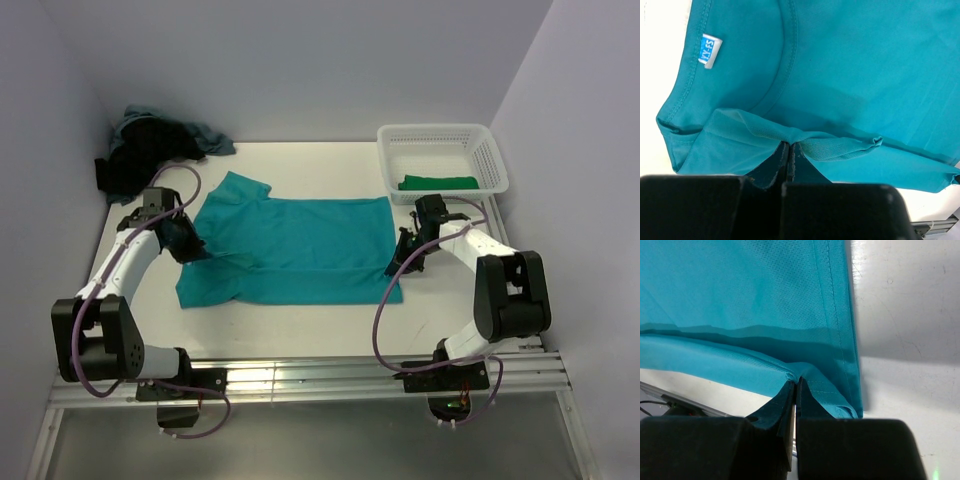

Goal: Roll the t-shirts
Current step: Fold the tshirt

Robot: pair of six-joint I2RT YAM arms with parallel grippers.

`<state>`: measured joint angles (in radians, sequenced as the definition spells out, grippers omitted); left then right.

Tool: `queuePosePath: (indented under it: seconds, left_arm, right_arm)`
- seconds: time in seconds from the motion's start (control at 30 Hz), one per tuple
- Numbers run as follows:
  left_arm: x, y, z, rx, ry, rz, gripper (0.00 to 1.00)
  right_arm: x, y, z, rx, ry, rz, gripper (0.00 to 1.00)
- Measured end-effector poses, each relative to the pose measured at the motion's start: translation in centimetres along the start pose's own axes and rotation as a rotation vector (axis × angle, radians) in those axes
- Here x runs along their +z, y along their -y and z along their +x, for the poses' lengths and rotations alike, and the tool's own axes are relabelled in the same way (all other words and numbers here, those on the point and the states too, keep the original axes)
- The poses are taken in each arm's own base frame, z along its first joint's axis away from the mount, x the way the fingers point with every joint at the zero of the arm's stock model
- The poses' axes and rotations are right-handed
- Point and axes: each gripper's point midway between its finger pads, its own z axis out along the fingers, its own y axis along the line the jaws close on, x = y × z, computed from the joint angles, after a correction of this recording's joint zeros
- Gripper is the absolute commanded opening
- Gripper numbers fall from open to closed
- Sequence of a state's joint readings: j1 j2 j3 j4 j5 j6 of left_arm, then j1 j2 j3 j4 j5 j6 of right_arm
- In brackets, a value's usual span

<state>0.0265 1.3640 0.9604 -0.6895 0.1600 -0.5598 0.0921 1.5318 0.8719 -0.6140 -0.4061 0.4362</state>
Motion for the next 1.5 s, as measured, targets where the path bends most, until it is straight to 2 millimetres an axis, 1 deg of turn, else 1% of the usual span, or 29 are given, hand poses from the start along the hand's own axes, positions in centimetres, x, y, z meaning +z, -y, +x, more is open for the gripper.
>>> queuePosePath:
  seconds: [0.4, 0.77, 0.97, 1.13, 1.23, 1.27, 1.3, 1.33, 1.37, 1.43, 1.47, 1.5]
  left_arm:
    - [0.4, 0.8, -1.0, 0.035, 0.009, 0.01, 0.0]
    - [1.8, 0.5, -0.8, 0.034, -0.022, -0.007, 0.0]
    - [1.8, 0.6, -1.0, 0.036, -0.014, -0.003, 0.0]
    - [1.4, 1.2, -2.0, 0.047, 0.011, 0.009, 0.0]
    - [1.5, 1.3, -2.3, 0.055, 0.013, 0.009, 0.0]
    - [1.6, 1.3, -2.2, 0.056, 0.01, 0.007, 0.01]
    - [1.7, 1.2, -2.2, 0.057, 0.007, 0.006, 0.04]
    - [1.8, 1.2, -2.2, 0.056, 0.005, 0.005, 0.07]
    - [1.8, 1.1, -2.1, 0.056, 0.002, 0.003, 0.13]
    - [2.1, 1.0, -2.0, 0.057, -0.006, -0.001, 0.23]
    - [2.2, 1.0, -2.0, 0.059, -0.008, -0.002, 0.34]
    - [2.3, 0.9, -2.0, 0.061, -0.012, -0.005, 0.46]
  right_arm:
    - [-0.2, -0.4, -0.9, -0.006, 0.017, 0.0, 0.0]
    - [0.2, -0.7, -2.4, -0.009, 0.024, 0.015, 0.0]
    - [0.3, -0.9, -3.1, -0.011, 0.031, 0.017, 0.0]
    - [0.1, -1.3, -3.7, -0.019, 0.046, 0.013, 0.0]
    - [-0.1, -1.6, -4.1, -0.027, 0.056, 0.009, 0.0]
    - [-0.2, -1.6, -4.4, -0.029, 0.061, 0.01, 0.05]
    - [-0.2, -1.7, -4.6, -0.03, 0.065, 0.011, 0.09]
    - [-0.2, -1.8, -4.7, -0.031, 0.067, 0.011, 0.16]
    - [-0.2, -1.8, -4.9, -0.031, 0.069, 0.013, 0.29]
    - [0.1, -1.7, -5.2, -0.031, 0.067, 0.022, 0.34]
    - [0.3, -1.6, -5.2, -0.032, 0.063, 0.026, 0.43]
    - [0.5, -1.4, -5.3, -0.027, 0.059, 0.031, 0.48]
